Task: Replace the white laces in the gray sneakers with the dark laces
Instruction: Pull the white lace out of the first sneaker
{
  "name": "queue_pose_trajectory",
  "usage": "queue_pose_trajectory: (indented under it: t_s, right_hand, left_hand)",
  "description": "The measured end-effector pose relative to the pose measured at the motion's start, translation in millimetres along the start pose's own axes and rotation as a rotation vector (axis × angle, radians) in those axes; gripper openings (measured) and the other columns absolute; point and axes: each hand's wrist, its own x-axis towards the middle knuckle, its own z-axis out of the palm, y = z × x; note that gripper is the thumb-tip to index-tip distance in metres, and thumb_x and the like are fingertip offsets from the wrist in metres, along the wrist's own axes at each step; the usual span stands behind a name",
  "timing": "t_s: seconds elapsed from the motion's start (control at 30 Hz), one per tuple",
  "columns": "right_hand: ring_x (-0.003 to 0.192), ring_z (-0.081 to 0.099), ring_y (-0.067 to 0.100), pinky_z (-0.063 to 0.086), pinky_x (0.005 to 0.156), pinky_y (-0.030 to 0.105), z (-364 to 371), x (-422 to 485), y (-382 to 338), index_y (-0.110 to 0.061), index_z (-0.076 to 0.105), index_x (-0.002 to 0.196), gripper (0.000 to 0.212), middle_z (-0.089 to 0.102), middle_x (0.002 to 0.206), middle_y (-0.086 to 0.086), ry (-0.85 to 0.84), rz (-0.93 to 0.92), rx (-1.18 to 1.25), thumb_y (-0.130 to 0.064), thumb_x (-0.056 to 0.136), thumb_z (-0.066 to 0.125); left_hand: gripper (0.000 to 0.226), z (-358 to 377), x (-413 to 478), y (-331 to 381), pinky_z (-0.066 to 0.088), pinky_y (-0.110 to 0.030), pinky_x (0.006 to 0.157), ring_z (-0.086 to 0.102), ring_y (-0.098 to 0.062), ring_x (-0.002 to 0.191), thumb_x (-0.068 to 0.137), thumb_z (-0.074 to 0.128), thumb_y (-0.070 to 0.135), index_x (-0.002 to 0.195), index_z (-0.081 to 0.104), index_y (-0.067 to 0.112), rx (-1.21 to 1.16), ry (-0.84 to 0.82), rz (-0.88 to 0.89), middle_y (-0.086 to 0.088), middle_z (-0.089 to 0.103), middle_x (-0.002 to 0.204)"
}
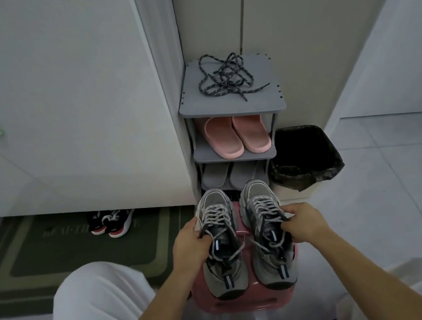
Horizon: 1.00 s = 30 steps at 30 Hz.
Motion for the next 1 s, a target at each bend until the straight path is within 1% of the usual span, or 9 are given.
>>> queue_pose_trajectory:
  t_s: [0.13, 0.2, 0.3, 0.5, 0.6, 0.67, 0.77, 0.9, 1.0]
  right_hand:
    - [0.066, 0.06, 0.022, 0.055, 0.071, 0.031, 2, 6, -4, -0.021, 0.067, 0.116, 0.043, 0.067, 0.081, 0.006, -0.009, -0.006, -0.049, -0.006, 0.077, 0.057]
    - [0.068, 0.06, 0.022, 0.055, 0.073, 0.032, 2, 7, -3, -0.022, 0.066, 0.117, 0.044, 0.065, 0.082, 0.003, -0.024, -0.009, -0.058, -0.005, 0.077, 0.057]
    - [0.077, 0.066, 0.023, 0.058, 0.079, 0.037, 0, 9, 1, -0.023, 0.064, 0.119, 0.046, 0.071, 0.094, 0.004, -0.045, -0.001, -0.039, -0.007, 0.077, 0.059]
    - [0.083, 0.07, 0.023, 0.058, 0.081, 0.038, 0, 9, 6, -0.023, 0.061, 0.124, 0.051, 0.072, 0.102, 0.004, -0.076, 0.021, -0.015, -0.01, 0.075, 0.063]
    - [0.08, 0.069, 0.021, 0.058, 0.08, 0.037, -1, 7, 7, -0.025, 0.061, 0.124, 0.049, 0.073, 0.099, 0.003, -0.079, -0.003, -0.039, -0.015, 0.076, 0.065]
    - [0.083, 0.068, 0.021, 0.057, 0.079, 0.037, -2, 5, 9, -0.021, 0.064, 0.119, 0.042, 0.073, 0.098, 0.005, -0.086, -0.025, -0.054, -0.021, 0.078, 0.069]
    - [0.08, 0.064, 0.018, 0.055, 0.077, 0.033, -1, 4, 14, -0.013, 0.07, 0.103, 0.033, 0.071, 0.092, 0.004, -0.029, -0.016, 0.059, -0.034, 0.078, 0.074]
    - [0.074, 0.058, 0.016, 0.054, 0.082, 0.037, 4, 7, 17, -0.01, 0.073, 0.088, 0.014, 0.066, 0.078, 0.002, 0.081, 0.021, 0.222, -0.022, 0.083, 0.069]
    - [0.073, 0.058, 0.019, 0.053, 0.076, 0.035, 9, 9, 15, -0.009, 0.071, 0.082, 0.007, 0.066, 0.08, 0.006, 0.104, 0.008, 0.232, -0.016, 0.082, 0.069]
  left_hand:
    - [0.046, 1, 5, -2, 0.053, -0.035, 0.077, 0.061, -0.015, 0.075, 0.083, 0.056, 0.006, 0.129, 0.052, 0.009, 0.04, -0.013, 0.022, 0.008, 0.062, 0.073]
    - [0.044, 2, 8, -5, 0.055, -0.034, 0.077, 0.066, -0.017, 0.082, 0.082, 0.056, 0.007, 0.126, 0.054, 0.011, 0.05, -0.029, 0.026, -0.001, 0.071, 0.09]
    - [0.054, 2, 12, -10, 0.055, -0.035, 0.082, 0.068, -0.019, 0.095, 0.081, 0.058, 0.007, 0.134, 0.049, 0.012, 0.012, -0.058, 0.008, -0.007, 0.069, 0.111]
    - [0.057, 1, 19, -20, 0.055, -0.042, 0.086, 0.067, -0.011, 0.098, 0.076, 0.061, 0.02, 0.132, 0.051, 0.022, 0.019, -0.085, 0.051, 0.003, 0.07, 0.108]
    - [0.051, -2, 16, -12, 0.053, -0.039, 0.09, 0.064, -0.017, 0.106, 0.08, 0.061, 0.017, 0.131, 0.052, 0.017, 0.053, -0.098, 0.029, -0.002, 0.067, 0.115]
    - [0.04, -2, 11, -5, 0.05, -0.032, 0.088, 0.061, -0.022, 0.109, 0.084, 0.059, 0.012, 0.124, 0.056, 0.01, 0.145, -0.102, 0.043, -0.006, 0.064, 0.116]
    - [0.031, 4, 4, 7, 0.045, -0.026, 0.084, 0.057, -0.022, 0.11, 0.088, 0.056, 0.011, 0.119, 0.057, 0.008, 0.24, -0.065, 0.141, 0.003, 0.058, 0.111]
    - [0.033, 29, 1, 30, 0.044, -0.026, 0.09, 0.056, -0.016, 0.11, 0.09, 0.056, 0.019, 0.122, 0.059, 0.015, 0.276, 0.077, 0.343, -0.002, 0.059, 0.121]
    - [0.027, 56, 0, 47, 0.045, -0.025, 0.086, 0.059, -0.017, 0.105, 0.092, 0.053, 0.016, 0.118, 0.062, 0.011, 0.303, -0.05, 0.377, -0.004, 0.064, 0.114]
